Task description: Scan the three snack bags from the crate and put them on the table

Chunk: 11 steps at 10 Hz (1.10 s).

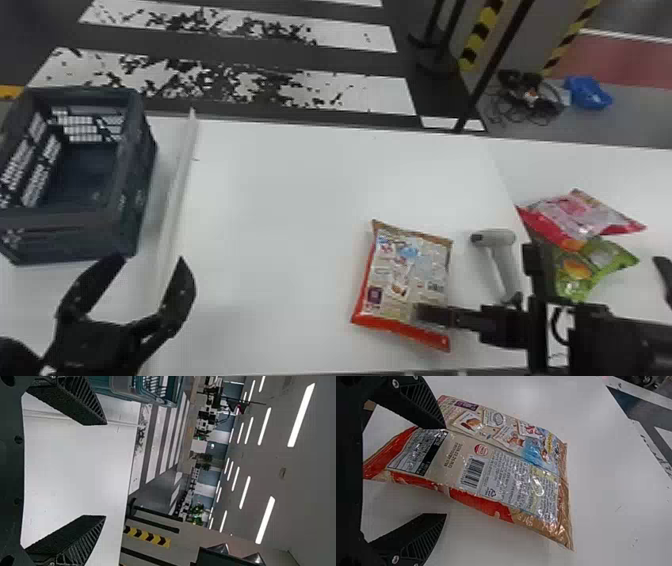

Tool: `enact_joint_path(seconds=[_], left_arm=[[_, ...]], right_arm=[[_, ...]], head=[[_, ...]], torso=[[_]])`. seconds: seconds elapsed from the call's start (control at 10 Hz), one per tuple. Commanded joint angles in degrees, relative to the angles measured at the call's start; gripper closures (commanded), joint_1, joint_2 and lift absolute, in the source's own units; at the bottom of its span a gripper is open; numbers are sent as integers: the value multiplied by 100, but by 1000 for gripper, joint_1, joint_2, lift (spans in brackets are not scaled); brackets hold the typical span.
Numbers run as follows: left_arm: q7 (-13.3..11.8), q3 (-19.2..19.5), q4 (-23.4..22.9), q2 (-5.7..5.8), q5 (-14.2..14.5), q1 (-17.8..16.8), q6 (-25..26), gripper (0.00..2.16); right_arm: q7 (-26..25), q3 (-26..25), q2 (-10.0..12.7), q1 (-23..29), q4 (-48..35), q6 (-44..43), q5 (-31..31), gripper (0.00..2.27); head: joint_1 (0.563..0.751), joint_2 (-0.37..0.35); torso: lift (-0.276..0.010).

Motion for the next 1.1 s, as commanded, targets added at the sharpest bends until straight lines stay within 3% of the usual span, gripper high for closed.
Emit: enact_joint_path(seconds=[0.0,0.1,0.2,0.7,1.0], left_arm=[[0,0,9,-4,0,3,0,19],[0,0,9,-4,0,3,0,19],[0,0,18,-4,0,-5,-18,19],[0,0,62,-39,0,-14,-35,19],[0,0,26,-30,0,12,-35,19]], right_arm=[[284,109,2,-171,289,-104,22,545],[380,109,11,-250,403,-104,22,1690],[407,117,2,-242,395,-209,22,2084],[433,-331,90,233,-695,-368,-558,2138],[-6,-1219,486,13,-1012,-913,-1454,2138]], head=[[695,-130],[695,-120],[695,-104],[695,-94],[695,-93]], torso=[[-94],[-94],[-94],[-94],[-94]])
